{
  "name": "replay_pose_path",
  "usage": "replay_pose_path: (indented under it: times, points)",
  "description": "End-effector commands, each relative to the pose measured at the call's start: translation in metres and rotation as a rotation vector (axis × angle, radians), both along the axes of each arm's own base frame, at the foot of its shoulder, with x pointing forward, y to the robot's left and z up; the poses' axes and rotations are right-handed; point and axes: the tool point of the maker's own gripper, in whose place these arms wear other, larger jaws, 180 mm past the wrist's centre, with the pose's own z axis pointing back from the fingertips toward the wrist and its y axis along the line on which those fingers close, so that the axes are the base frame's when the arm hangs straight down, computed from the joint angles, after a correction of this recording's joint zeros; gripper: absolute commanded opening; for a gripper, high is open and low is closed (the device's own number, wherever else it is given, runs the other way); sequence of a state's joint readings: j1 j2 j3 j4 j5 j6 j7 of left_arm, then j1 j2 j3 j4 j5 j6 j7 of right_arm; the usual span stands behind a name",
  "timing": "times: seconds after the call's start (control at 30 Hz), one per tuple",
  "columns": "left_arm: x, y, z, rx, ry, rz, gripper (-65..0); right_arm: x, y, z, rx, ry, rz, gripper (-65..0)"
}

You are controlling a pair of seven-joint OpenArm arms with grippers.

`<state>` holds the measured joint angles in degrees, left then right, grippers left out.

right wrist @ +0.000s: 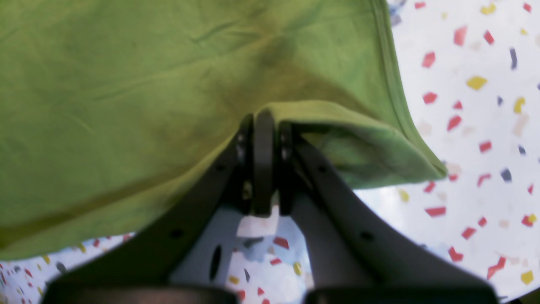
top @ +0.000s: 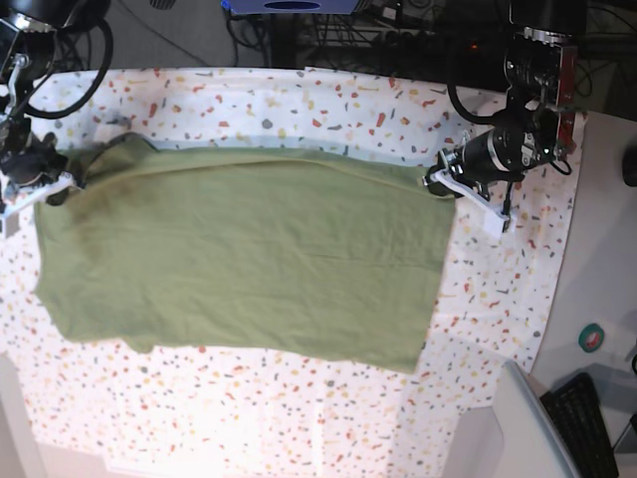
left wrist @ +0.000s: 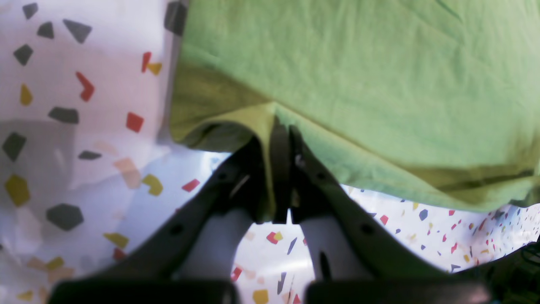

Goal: Layout the t-shirt on the table in an organized manner, then fold the t-shirt properly
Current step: 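Pull the held shirt edge taut between both grippers and lower it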

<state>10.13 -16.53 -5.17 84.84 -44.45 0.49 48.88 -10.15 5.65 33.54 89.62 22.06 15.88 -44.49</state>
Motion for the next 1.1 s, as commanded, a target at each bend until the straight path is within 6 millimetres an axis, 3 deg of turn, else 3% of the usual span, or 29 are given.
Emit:
replay_pose_path:
  times: [0.0, 0.3, 0.53, 0.8, 0.97, 1.07]
  points:
    - [0.014, 0.003, 0.012, 0.002, -0.049, 0.002, -65.0, 0.012, -0.008, 0.011, -0.021, -0.044, -0.002, -65.0]
    - [0.024, 0.004, 0.017, 0.001, -0.069, 0.007, -65.0, 0.035, -0.016, 0.007, 0.006, -0.051, -0.019, -65.0]
    - [0.032, 0.028, 0.013, -0.007, -0.067, 0.112, -65.0, 0.046, -0.013, 0.001, 0.04, -0.045, -0.027, -65.0]
    - [0.035, 0.026, 0.016, -0.013, -0.077, 0.109, -65.0, 0.071, 0.009, 0.008, 0.018, -0.058, 0.085, -65.0]
    - [0.044, 0.027, 0.021, -0.012, -0.093, 0.109, -65.0, 0.079, 0.007, 0.013, 0.016, -0.072, 0.081, -65.0]
    - [0.051, 0.026, 0.025, -0.012, -0.106, 0.108, -65.0, 0.078, 0.007, 0.004, 0.034, -0.049, 0.074, -65.0]
